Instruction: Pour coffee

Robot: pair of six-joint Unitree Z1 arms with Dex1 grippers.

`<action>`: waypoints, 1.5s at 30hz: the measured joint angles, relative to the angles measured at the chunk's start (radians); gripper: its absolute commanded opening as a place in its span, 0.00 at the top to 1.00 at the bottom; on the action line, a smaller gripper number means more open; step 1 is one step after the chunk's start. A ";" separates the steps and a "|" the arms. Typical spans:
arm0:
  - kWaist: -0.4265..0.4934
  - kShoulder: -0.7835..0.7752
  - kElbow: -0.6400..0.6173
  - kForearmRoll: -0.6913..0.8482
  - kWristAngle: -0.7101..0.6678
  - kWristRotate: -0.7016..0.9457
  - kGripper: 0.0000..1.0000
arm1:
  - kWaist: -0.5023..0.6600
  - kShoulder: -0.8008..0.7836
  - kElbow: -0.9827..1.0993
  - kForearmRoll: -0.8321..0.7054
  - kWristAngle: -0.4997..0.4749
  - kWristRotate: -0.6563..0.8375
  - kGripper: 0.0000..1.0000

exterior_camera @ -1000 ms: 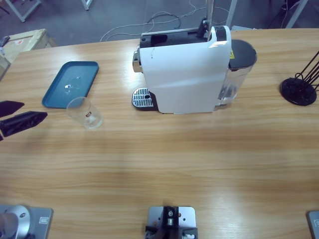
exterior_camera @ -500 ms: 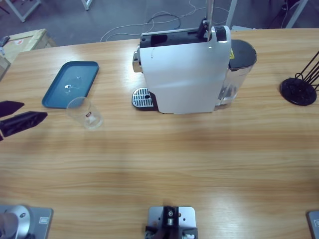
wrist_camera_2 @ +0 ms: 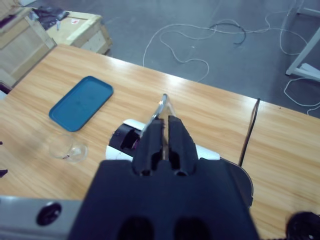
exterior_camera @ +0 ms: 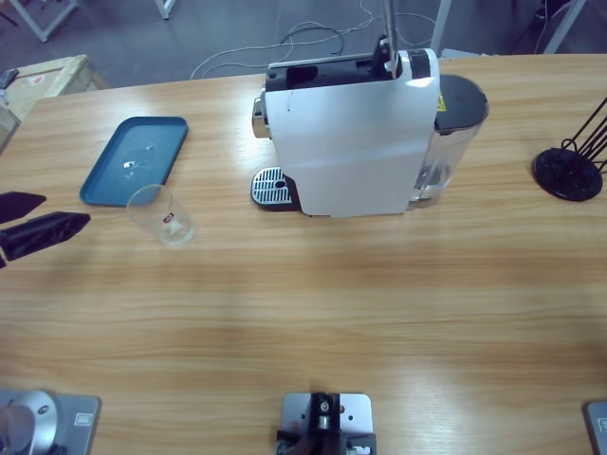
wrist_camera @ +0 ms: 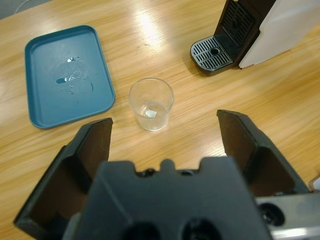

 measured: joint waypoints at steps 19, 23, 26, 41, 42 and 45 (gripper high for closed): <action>0.000 0.000 0.000 -0.003 0.000 0.000 0.00 | 0.082 0.138 -0.065 0.000 0.018 0.018 1.00; 0.000 0.000 0.006 -0.014 0.000 0.001 0.00 | 0.088 0.159 -0.068 -0.009 0.023 0.019 1.00; 0.000 0.000 0.010 -0.015 0.000 0.001 0.00 | 0.092 0.179 -0.069 -0.011 0.023 0.022 1.00; 0.000 0.000 0.010 -0.016 -0.001 0.003 0.00 | 0.098 0.269 -0.085 -0.048 0.038 0.025 1.00; 0.000 0.000 0.010 -0.016 -0.002 0.004 0.00 | 0.096 0.271 -0.086 -0.051 0.039 0.025 1.00; 0.000 0.000 0.010 -0.016 -0.003 0.004 0.00 | 0.087 0.278 -0.088 -0.056 0.045 0.025 1.00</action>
